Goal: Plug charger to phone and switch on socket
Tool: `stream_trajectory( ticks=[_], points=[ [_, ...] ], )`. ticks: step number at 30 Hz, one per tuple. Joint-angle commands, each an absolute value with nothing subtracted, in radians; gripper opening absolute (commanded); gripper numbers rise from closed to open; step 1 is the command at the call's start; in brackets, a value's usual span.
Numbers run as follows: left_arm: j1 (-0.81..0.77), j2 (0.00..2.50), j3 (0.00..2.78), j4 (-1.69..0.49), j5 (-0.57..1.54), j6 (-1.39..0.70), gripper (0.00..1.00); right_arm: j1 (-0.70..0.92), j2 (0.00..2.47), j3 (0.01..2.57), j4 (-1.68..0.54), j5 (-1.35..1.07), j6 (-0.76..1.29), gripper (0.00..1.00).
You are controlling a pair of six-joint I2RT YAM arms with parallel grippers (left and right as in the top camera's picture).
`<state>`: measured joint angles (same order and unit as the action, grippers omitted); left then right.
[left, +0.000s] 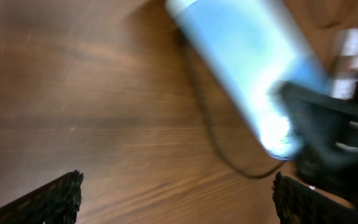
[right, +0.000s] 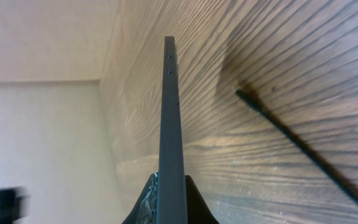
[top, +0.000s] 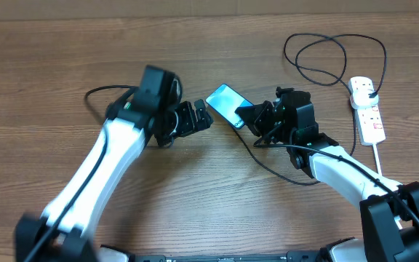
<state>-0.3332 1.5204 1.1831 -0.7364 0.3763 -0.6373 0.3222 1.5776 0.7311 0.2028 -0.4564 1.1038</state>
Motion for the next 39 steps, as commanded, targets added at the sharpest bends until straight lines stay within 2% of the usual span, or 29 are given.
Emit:
stream_trajectory(
  ticks=[1, 6, 12, 18, 21, 29, 33, 39],
  points=[
    [-0.331, 1.377, 1.087, -0.641, 0.429, -0.569, 1.0, 0.319, 1.547, 0.748, 0.234, -0.531, 1.104, 0.04],
    [-0.329, 1.288, 0.989, -0.488, 0.417, -0.564, 0.99, 0.319, 1.547, 0.748, 0.297, -0.568, 1.108, 0.04],
    [-0.329, 1.305, 0.985, -0.485, 0.335, -0.567, 0.99, 0.319, 1.547, 0.748, 0.329, -0.579, 1.126, 0.04],
    [-0.329, 1.306, 0.985, -0.442, 0.335, -0.653, 0.99, 0.323, 1.547, 0.748, 0.331, -0.58, 1.132, 0.04],
    [-0.329, 1.307, 0.984, -0.374, 0.336, -0.736, 0.99, 0.335, 1.547, 0.748, 0.335, -0.575, 1.208, 0.04],
    [-0.313, 1.307, 0.896, -0.12, 0.414, -0.817, 1.0, 0.347, 1.548, 0.748, 0.493, -0.531, 1.362, 0.04],
    [-0.268, 1.307, 0.764, 0.141, 0.55, -0.915, 1.0, 0.347, 1.549, 0.748, 0.531, -0.493, 1.384, 0.04],
    [-0.216, 1.307, 0.588, 0.467, 0.567, -1.122, 1.0, 0.348, 1.549, 0.748, 0.619, -0.487, 1.38, 0.04]
  ],
)
